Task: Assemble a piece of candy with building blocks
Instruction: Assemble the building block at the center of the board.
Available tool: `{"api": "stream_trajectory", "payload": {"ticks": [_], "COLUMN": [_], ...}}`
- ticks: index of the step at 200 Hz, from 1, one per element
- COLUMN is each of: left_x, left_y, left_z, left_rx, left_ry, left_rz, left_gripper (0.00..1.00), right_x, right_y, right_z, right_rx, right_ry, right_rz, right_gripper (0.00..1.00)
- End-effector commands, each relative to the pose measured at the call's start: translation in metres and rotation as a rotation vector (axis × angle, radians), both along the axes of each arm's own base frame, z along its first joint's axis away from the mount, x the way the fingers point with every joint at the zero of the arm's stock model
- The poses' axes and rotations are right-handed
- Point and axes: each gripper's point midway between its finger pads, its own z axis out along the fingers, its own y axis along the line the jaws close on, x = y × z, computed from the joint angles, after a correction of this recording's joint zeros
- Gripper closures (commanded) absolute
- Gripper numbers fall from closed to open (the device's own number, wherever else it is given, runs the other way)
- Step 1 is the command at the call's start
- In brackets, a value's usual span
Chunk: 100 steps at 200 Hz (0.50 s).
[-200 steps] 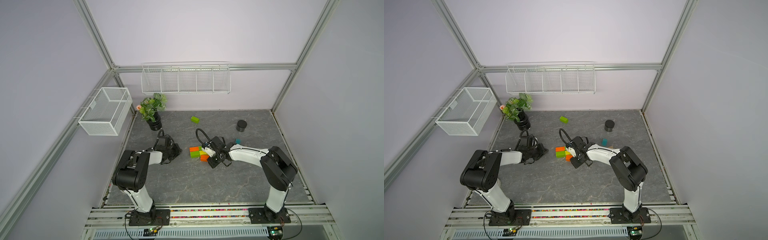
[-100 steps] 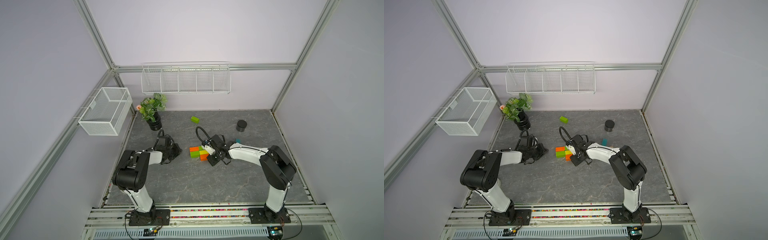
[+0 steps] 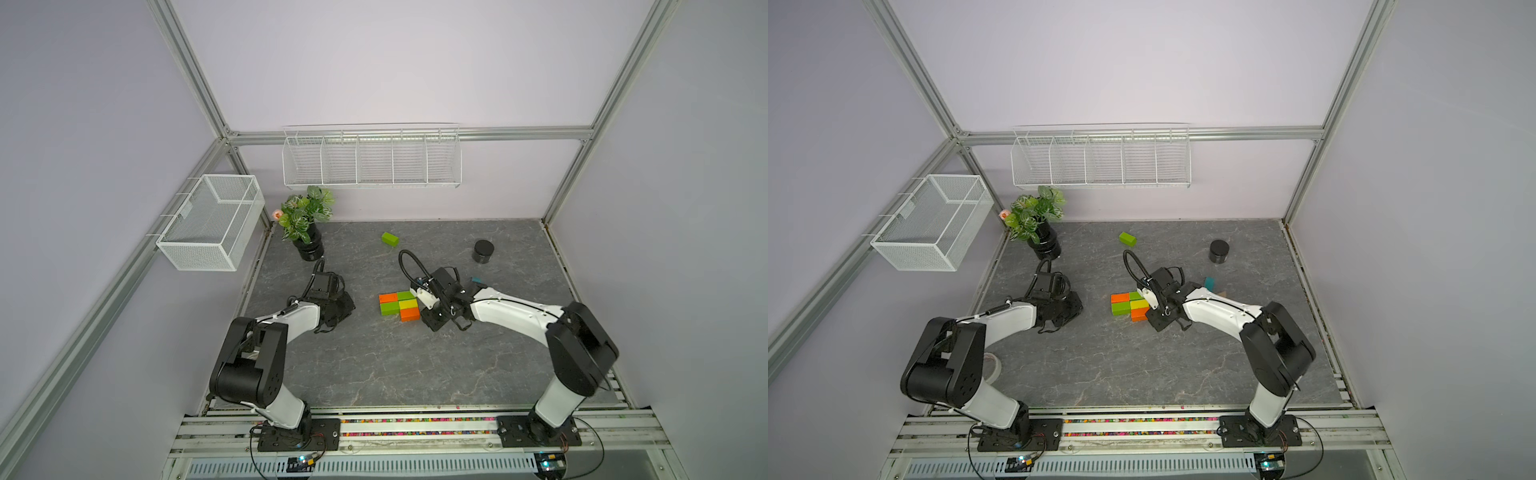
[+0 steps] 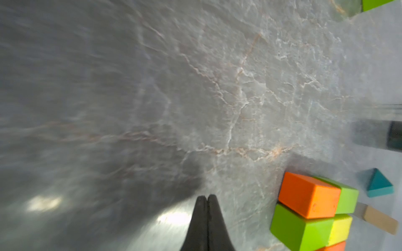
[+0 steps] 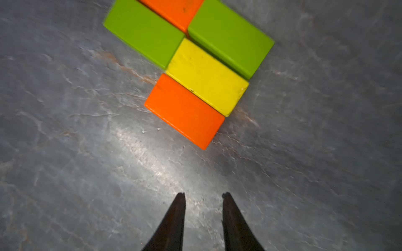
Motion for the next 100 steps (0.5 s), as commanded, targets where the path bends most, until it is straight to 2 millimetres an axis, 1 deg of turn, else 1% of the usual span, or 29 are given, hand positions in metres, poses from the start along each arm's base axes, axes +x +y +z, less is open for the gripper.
{"api": "stream_trajectory", "payload": {"ticks": [1, 25, 43, 49, 59, 64, 67, 83, 100], "left_x": [0.011, 0.031, 0.045, 0.05, 0.058, 0.063, 0.065, 0.081, 0.096], "left_y": [0.013, 0.008, 0.009, 0.008, 0.006, 0.004, 0.003, -0.009, -0.021], "left_z": [0.028, 0.054, 0.07, 0.077, 0.082, 0.089, 0.089, 0.099, 0.102], "left_rx": [0.105, 0.087, 0.086, 0.085, 0.08, 0.077, 0.074, 0.034, -0.005], "left_ry": [-0.018, -0.058, -0.069, -0.071, -0.066, -0.071, -0.066, -0.074, -0.066], "left_rz": [-0.015, -0.047, -0.055, -0.058, -0.071, -0.073, -0.075, -0.106, -0.125], "left_gripper": [1.0, 1.0, 1.0, 0.96, 0.8, 0.75, 0.73, 0.62, 0.6], "right_x": [-0.001, 0.0, 0.0, 0.001, 0.0, 0.0, 0.0, -0.001, -0.002], "right_y": [-0.016, -0.023, -0.029, -0.031, -0.033, -0.033, -0.034, -0.036, -0.038], "right_z": [0.013, 0.02, 0.024, 0.024, 0.025, 0.026, 0.026, 0.025, 0.024], "right_rx": [-0.006, 0.009, 0.022, 0.028, 0.036, 0.04, 0.04, 0.041, 0.043], "right_ry": [-0.038, -0.069, -0.093, -0.1, -0.107, -0.109, -0.11, -0.112, -0.116], "right_rz": [-0.04, -0.059, -0.077, -0.085, -0.09, -0.092, -0.094, -0.098, -0.102], "right_gripper": [0.63, 0.62, 0.59, 0.58, 0.58, 0.58, 0.58, 0.58, 0.58]}}
